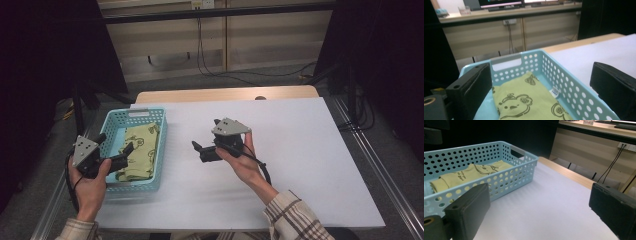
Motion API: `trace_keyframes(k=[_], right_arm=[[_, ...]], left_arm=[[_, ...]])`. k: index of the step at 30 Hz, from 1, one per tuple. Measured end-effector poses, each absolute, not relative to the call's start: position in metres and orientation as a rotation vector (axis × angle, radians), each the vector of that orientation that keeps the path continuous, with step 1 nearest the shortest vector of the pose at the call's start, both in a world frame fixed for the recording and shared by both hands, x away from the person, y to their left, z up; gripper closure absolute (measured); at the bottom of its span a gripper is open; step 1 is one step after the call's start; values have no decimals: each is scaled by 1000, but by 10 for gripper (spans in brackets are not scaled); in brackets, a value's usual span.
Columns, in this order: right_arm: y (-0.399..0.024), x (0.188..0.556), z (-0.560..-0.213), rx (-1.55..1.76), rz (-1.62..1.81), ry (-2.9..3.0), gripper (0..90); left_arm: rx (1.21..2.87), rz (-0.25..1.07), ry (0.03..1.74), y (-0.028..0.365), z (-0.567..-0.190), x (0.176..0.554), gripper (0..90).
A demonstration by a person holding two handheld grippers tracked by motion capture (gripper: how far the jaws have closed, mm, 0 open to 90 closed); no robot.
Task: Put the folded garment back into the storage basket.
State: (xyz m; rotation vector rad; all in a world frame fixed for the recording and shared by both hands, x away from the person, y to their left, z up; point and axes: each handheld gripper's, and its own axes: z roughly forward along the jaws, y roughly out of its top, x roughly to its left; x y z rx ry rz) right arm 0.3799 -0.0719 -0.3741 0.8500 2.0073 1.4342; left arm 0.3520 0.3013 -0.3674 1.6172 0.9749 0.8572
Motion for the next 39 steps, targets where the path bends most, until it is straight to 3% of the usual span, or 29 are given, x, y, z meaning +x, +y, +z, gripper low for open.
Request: trace_keyframes(k=[7,18,39], right_arm=[[-91,370,-382,877,1413,1975,32],[-122,348,-382,896,1419,1894,38],[-185,299,-391,992,1366,1771,40]], left_arm=[[1620,866,978,309,-365,331,37],[1582,870,971,292,-383,297,33],[1570,760,901,253,-400,297,30]])
